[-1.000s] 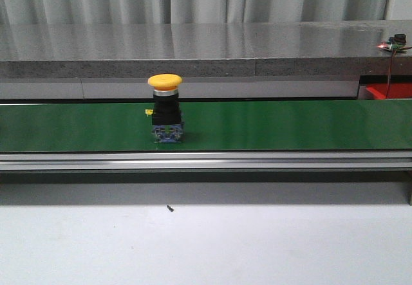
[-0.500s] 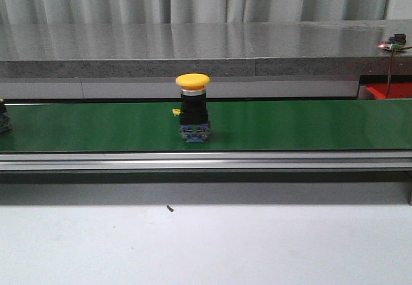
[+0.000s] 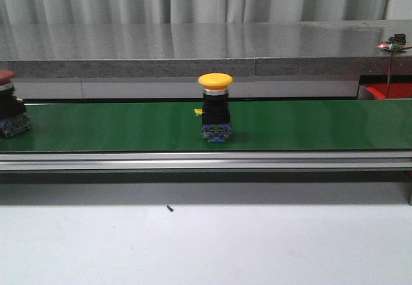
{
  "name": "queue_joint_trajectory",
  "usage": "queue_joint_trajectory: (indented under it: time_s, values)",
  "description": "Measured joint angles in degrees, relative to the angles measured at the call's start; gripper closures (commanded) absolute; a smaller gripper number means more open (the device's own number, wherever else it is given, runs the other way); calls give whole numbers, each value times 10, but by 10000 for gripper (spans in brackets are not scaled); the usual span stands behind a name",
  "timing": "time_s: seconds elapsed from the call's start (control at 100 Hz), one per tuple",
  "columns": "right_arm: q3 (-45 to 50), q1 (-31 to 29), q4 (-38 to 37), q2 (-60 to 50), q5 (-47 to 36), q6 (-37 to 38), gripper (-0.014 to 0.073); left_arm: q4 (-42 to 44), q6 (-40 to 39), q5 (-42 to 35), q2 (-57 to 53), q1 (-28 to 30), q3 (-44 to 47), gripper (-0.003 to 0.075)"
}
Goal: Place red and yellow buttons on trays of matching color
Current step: 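Lower the right gripper onto the yellow button on the belt and grasp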
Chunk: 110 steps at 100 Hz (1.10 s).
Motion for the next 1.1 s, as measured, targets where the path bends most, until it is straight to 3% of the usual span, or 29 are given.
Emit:
queue_joint_trajectory:
  time_s: [0.1,0.19,0.27,0.39,0.51,0.84,1.1]
  values:
    - [-55,30,0,64,33,-3,694,0,0,0,0,0,0,740]
    - [-101,68,0,123,66,-3,610,0,0,0,0,0,0,740]
    - [-148,103,0,174,94,-3,477,0,0,0,0,0,0,740]
    - [-213,155,6,253,135,-3,193,0,0,0,0,0,0,740]
    - [-277,189,22,327,178,-3,25,0,0,0,0,0,0,740]
    - [-431,220,67,502,313,-3,19,0,0,0,0,0,0,740]
    - [-504,224,116,595,359,13,19,0,0,0,0,0,0,740]
